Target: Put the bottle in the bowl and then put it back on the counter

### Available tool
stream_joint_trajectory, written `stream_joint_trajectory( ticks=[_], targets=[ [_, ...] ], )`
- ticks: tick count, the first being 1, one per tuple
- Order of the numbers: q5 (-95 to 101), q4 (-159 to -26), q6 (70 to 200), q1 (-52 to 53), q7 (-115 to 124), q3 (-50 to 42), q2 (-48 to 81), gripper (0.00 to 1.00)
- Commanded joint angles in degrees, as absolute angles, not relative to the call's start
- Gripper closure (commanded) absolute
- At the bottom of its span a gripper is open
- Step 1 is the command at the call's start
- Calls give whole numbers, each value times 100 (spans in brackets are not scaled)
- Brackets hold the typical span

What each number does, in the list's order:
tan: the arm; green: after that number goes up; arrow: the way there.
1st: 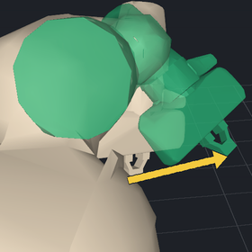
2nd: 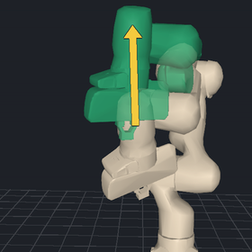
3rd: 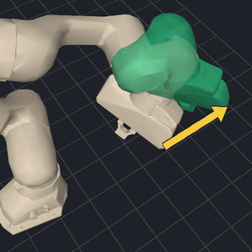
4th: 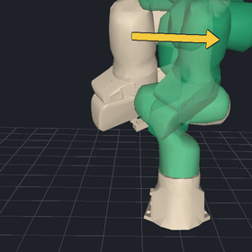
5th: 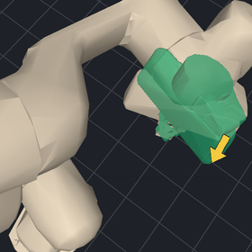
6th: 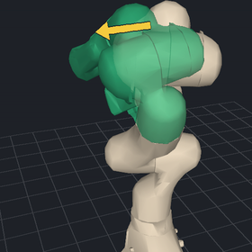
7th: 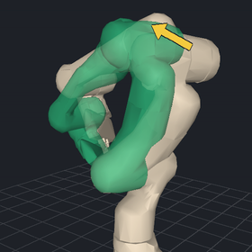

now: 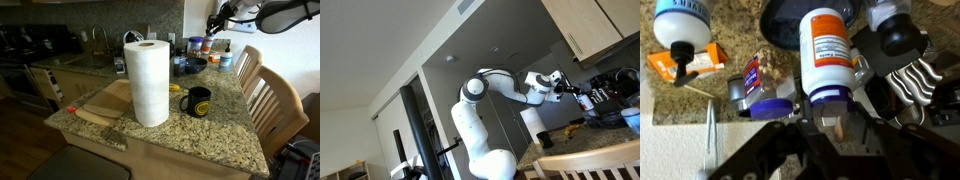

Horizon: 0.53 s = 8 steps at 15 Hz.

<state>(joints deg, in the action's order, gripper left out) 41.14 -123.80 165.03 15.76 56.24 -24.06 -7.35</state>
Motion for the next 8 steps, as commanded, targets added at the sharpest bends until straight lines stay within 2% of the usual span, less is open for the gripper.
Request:
stream_joint_trajectory(
  ticks=[1, 4, 5, 6, 8],
  targets=[
    [2494, -12558, 16678, 2774, 4727, -3420, -626, 83],
    [1158, -11840, 16437, 2933, 3793, -3601, -238, 83],
    [670, -11627, 16525, 1706, 3473, -2438, -27, 83],
    [928, -11369, 16542, 2644, 3698, -3463, 80, 83],
    [998, -10916, 16657, 2360, 3752, -3377, 447, 83]
  ],
)
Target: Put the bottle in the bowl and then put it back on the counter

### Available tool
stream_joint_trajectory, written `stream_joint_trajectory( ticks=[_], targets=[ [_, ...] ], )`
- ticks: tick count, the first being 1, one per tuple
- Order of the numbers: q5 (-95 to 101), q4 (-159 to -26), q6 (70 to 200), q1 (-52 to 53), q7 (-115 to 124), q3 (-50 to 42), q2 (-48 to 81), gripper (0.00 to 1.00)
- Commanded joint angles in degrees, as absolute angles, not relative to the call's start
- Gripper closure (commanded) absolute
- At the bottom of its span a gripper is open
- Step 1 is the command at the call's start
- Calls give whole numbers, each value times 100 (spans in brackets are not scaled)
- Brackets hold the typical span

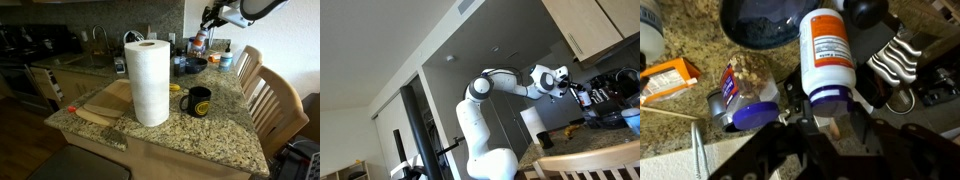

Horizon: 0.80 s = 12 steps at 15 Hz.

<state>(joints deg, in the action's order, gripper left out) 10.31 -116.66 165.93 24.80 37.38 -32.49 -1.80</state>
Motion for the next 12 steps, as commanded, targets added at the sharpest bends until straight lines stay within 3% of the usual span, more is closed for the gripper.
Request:
stream_joint_trajectory(
  ticks=[1, 6, 10, 11, 12],
  targets=[
    [1054, -10710, 16649, 2339, 3804, -3440, 609, 83],
    [930, -10089, 16459, 2232, 3718, -3608, 1288, 83],
    [269, -10017, 15322, 2002, 3187, -3323, 1470, 83],
    [10, -10014, 15101, 1915, 2964, -3239, 1515, 83],
    [230, -9976, 14950, 1286, 3121, -2597, 1504, 83]
  ],
)
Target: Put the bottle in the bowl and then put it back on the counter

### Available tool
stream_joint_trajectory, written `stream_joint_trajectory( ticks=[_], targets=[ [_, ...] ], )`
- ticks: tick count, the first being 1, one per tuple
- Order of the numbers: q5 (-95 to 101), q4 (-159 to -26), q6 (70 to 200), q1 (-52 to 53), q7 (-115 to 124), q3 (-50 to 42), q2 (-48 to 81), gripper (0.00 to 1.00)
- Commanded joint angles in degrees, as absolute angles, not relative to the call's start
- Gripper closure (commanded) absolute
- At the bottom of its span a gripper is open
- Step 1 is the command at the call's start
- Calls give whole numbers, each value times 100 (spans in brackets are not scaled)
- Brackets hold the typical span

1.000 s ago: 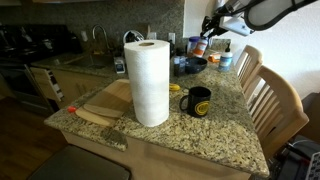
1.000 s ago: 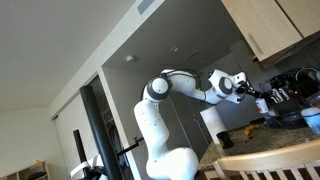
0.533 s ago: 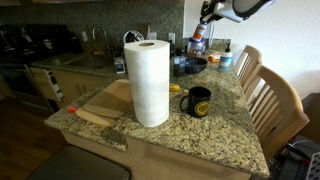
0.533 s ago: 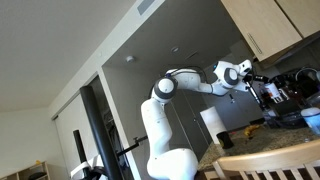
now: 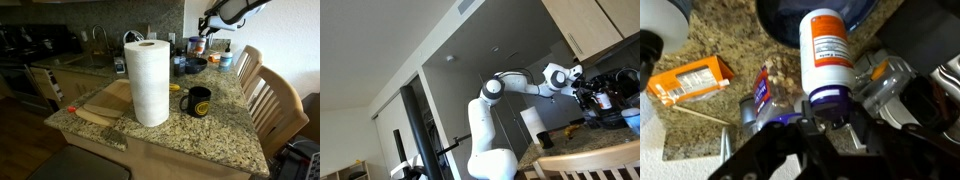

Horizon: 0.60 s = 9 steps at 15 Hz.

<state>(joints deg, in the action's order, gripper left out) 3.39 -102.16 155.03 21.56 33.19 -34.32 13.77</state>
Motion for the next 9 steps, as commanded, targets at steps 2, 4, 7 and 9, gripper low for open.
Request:
stream_joint_trajectory(
  ticks=[2, 4, 7, 9],
  targets=[
    [275, -9964, 14841, 924, 3157, -2256, 1624, 83],
    [309, -9999, 15082, 591, 3167, -1965, 1759, 83],
    [329, -9997, 15366, 301, 3139, -1725, 2005, 83],
    [277, -9974, 15581, 192, 3097, -1623, 2175, 83]
  ],
)
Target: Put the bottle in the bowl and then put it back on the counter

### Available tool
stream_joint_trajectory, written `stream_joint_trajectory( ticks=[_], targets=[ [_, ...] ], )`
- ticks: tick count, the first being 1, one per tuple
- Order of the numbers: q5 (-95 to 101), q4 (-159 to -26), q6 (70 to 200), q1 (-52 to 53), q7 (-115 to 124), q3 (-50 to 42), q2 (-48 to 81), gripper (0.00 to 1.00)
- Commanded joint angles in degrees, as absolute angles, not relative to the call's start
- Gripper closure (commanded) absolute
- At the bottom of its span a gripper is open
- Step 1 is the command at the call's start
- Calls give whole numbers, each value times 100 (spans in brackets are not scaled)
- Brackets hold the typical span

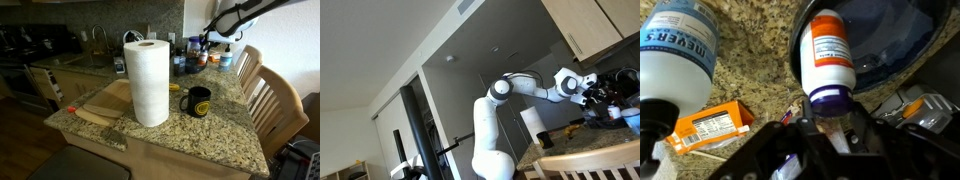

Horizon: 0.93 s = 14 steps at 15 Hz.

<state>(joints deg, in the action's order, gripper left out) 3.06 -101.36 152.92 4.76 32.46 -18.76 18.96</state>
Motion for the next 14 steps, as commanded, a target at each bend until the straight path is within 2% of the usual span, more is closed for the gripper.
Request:
stream_joint_trajectory(
  ticks=[1, 10, 11, 13, 14],
  targets=[
    [261, -9956, 15682, 158, 3095, -1595, 2247, 83],
    [146, -9901, 15997, -35, 2493, -1387, 2372, 83],
    [87, -9898, 16006, -83, 2393, -1328, 2354, 33],
    [-68, -9924, 16031, -223, 2080, -1134, 2287, 26],
    [-139, -9931, 16041, -275, 1928, -1059, 2260, 18]
  ],
)
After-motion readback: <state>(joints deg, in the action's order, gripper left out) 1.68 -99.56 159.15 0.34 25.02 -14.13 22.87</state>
